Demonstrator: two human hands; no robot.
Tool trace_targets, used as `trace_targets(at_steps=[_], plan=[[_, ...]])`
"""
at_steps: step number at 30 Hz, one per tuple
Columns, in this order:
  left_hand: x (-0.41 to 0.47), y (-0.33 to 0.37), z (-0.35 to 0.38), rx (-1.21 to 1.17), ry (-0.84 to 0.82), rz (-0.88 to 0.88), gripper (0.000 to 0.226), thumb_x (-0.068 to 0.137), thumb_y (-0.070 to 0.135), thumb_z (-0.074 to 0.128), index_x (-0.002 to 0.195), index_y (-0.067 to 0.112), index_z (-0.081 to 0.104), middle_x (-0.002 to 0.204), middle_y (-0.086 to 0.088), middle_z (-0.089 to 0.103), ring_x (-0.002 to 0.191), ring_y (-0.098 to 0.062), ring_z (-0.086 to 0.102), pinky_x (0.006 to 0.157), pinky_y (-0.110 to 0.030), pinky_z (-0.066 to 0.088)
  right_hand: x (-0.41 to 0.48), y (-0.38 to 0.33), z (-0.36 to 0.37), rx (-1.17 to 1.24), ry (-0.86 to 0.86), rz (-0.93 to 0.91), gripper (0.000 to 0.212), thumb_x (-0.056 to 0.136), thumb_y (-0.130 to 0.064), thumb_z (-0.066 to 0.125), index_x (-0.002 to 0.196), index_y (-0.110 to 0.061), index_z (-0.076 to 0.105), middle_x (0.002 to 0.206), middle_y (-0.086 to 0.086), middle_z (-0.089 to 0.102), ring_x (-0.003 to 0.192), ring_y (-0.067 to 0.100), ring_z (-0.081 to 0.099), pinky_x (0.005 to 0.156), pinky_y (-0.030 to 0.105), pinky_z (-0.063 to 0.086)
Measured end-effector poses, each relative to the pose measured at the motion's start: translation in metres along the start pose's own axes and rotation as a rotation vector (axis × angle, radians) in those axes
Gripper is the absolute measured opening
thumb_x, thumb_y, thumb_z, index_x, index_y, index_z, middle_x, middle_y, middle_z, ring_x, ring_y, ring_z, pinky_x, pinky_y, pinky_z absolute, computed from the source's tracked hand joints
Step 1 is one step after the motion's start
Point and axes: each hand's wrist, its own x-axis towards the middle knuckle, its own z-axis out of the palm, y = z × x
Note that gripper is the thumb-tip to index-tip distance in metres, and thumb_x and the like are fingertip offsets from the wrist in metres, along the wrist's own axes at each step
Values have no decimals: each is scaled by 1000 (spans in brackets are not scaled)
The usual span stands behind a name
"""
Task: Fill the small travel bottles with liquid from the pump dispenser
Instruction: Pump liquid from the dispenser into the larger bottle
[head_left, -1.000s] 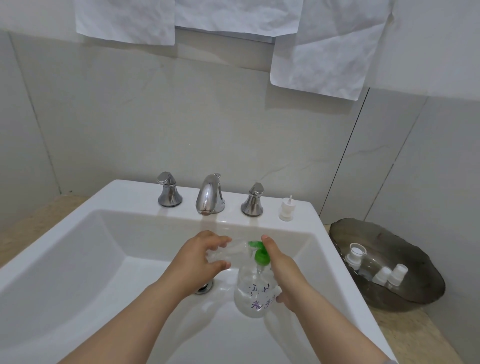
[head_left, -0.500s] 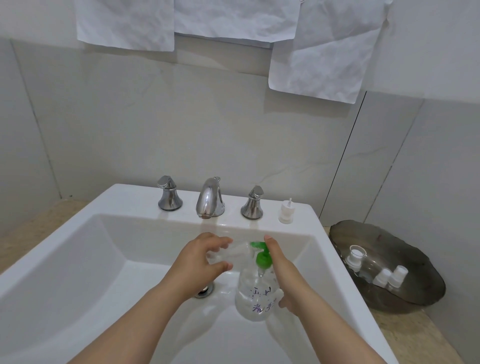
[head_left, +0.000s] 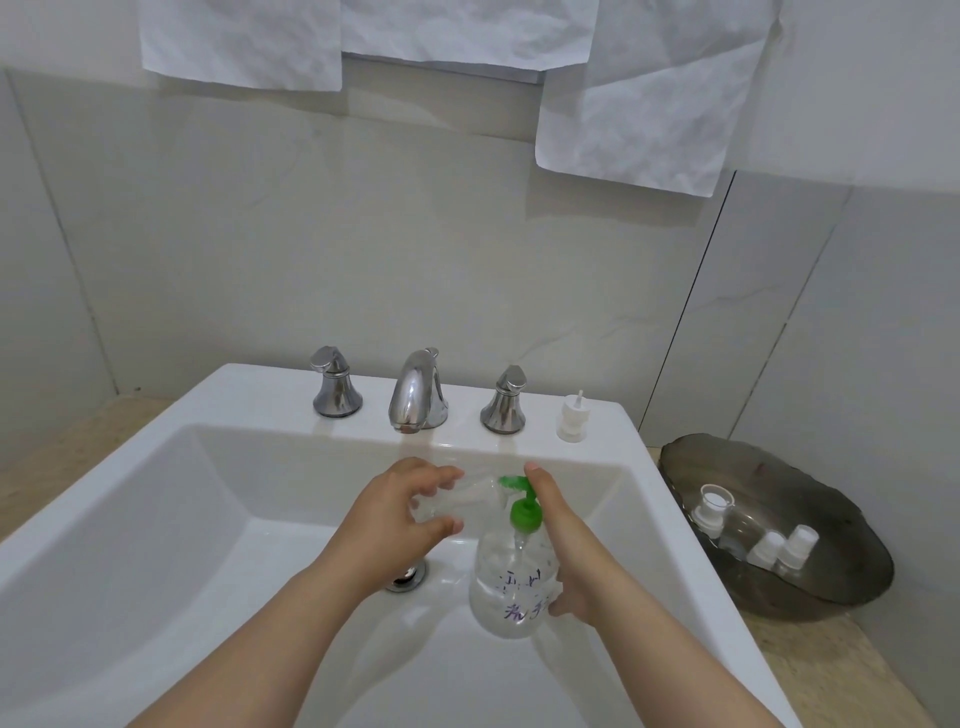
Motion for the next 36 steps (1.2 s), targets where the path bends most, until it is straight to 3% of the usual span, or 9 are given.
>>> trace_targets(at_steps=[6,9,11,14,19,27,30,33,36], plan=[[-1,0,1,9,-4,-4,43,76,17,76,114,33,64,104,15,58,97,-1,55,75,-1,35,1,0,1,-34,32,-31,37,87,-67,46,88,-30,52,99,0,48,100,20,41,92,39,32],[-2,0,2,25,-23,-22,44,76,19,76,115,34,64,104,15,58,97,-3,55,76,-5,37,3,1,0,-72,47,-27,46,86,-68,47,102,-26,53,108,1,49,102,21,41,97,41,32],[-2,-1,2,44,-33,-27,46,76,20,76,117,34,63,104,15,57,98,-2,55,78,-7,37,2,1,0,-75,44,-23,48,86,-67,48,108,-25,51,111,2,48,102,22,40,93,40,32],[-4,-2,3,67,-49,-35,46,76,21,76,119,32,62,105,14,57,99,-1,54,85,-13,40,0,1,1,-101,61,-40,47,88,-65,48,108,-23,48,111,2,47,102,21,40,95,40,33],[-5,-3,4,79,-54,-35,45,77,21,75,119,32,62,105,14,57,99,-1,54,79,-4,35,-3,-1,2,-146,91,-67,44,91,-64,43,107,-23,48,112,2,47,102,21,41,91,37,32],[-3,-3,3,36,-52,-45,44,76,22,75,115,37,62,104,16,57,99,-3,55,82,-11,38,-3,3,4,-191,108,-101,45,90,-69,36,103,-28,48,110,2,46,101,21,41,88,37,30],[-1,-2,1,5,-29,-25,43,76,19,76,113,36,63,104,15,58,99,-2,55,82,-10,39,-1,1,2,-142,83,-91,40,92,-68,33,103,-31,45,107,0,45,102,19,39,97,41,31],[0,0,0,-30,-10,-19,43,75,17,76,112,35,65,104,14,59,98,-3,55,82,-11,39,-4,-5,0,-40,40,-39,31,95,-62,34,98,-32,43,90,-2,43,101,19,37,105,43,30],[0,0,0,-17,-8,-14,42,75,16,76,112,33,65,104,14,58,98,-3,55,79,-7,37,0,-6,0,-40,41,-28,35,95,-61,36,106,-29,42,101,0,43,118,25,43,108,44,28]])
